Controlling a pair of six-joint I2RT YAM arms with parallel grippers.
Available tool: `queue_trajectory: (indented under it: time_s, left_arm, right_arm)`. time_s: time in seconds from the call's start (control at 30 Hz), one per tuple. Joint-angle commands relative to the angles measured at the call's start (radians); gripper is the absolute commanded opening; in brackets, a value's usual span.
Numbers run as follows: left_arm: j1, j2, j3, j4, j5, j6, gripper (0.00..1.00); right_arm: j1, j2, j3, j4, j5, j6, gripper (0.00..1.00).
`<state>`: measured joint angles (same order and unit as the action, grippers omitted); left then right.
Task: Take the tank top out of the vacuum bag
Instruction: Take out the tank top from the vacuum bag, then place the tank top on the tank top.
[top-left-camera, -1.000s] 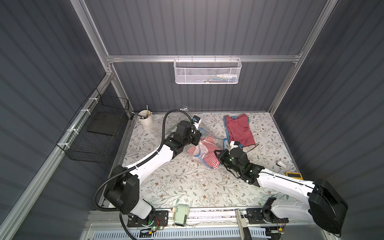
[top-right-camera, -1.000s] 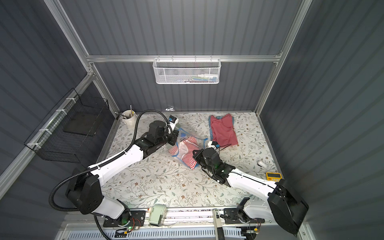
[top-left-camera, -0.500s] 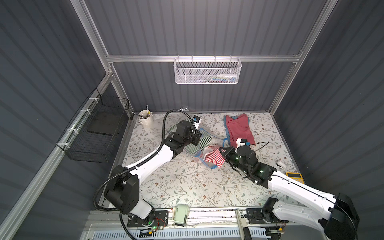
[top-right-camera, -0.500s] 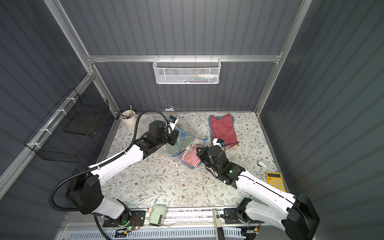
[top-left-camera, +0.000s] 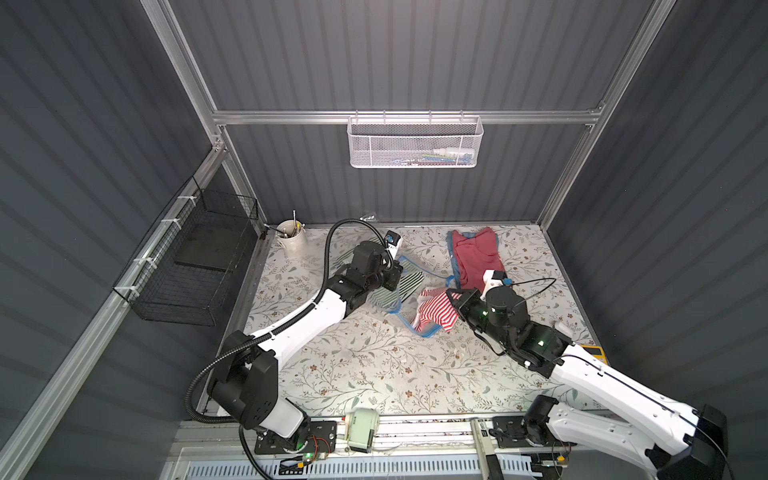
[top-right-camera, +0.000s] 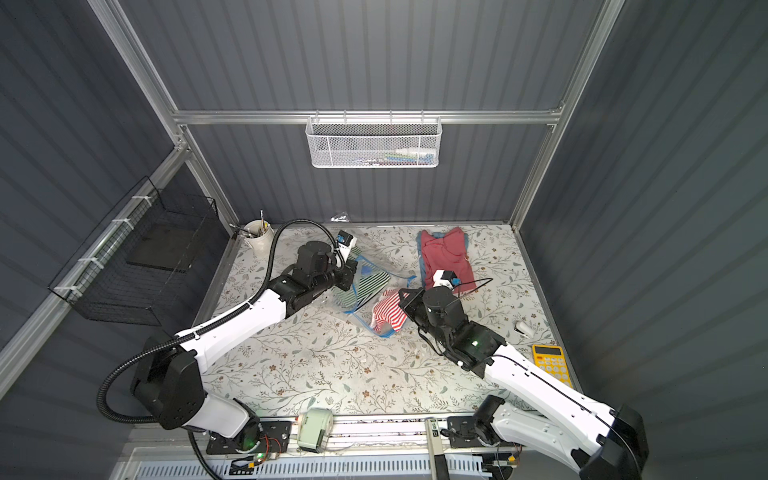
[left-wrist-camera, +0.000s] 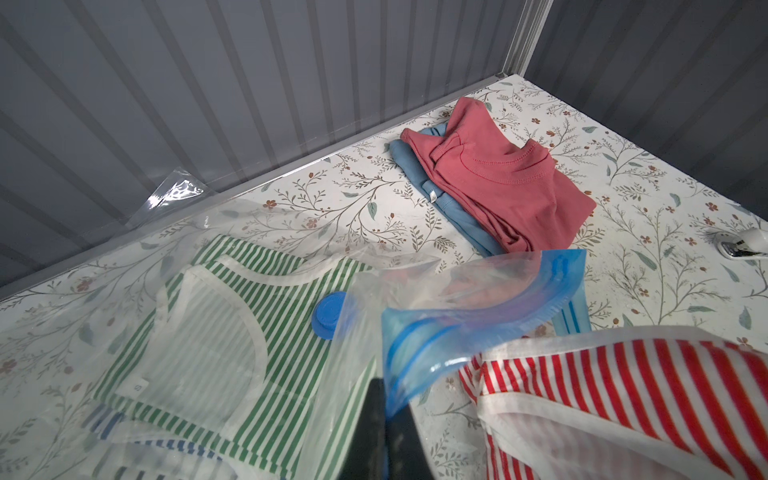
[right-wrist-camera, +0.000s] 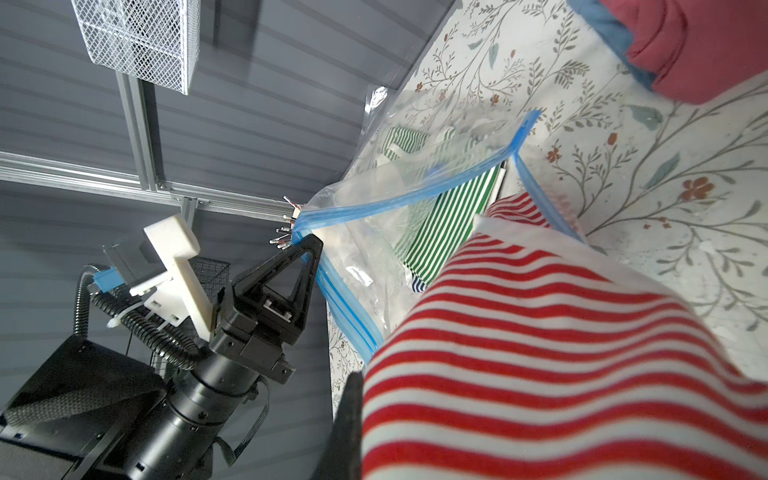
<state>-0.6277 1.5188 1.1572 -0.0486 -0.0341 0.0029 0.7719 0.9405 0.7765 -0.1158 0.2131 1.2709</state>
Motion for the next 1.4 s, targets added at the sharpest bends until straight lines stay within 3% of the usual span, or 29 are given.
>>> queue_trajectory:
  time_s: [0.0,0.47,0.93,1.37]
  left_arm:
    - [-0.001,-0.033,0.020,-0.014,-0.013,0.002,0.00]
    - [-0.001,-0.031,0.021,-0.015,-0.010,0.002,0.00]
    - [-0.001,-0.024,0.023,-0.017,-0.010,0.002,0.00]
    - [-0.001,-0.020,0.024,-0.019,-0.011,0.008,0.00]
  right_arm:
    - [-0.003,-0.037,0.053,-0.047,0.046,-0.044,0.00]
    - [-0.011,-0.111,0.183,-0.189,0.135,-0.138,0.00]
    - [-0.089,-0.160,0.263,-0.268,0.159,-0.214,0.00]
    - [-0.322,-0.097,0.273,-0.247,0.011,-0.265,0.00]
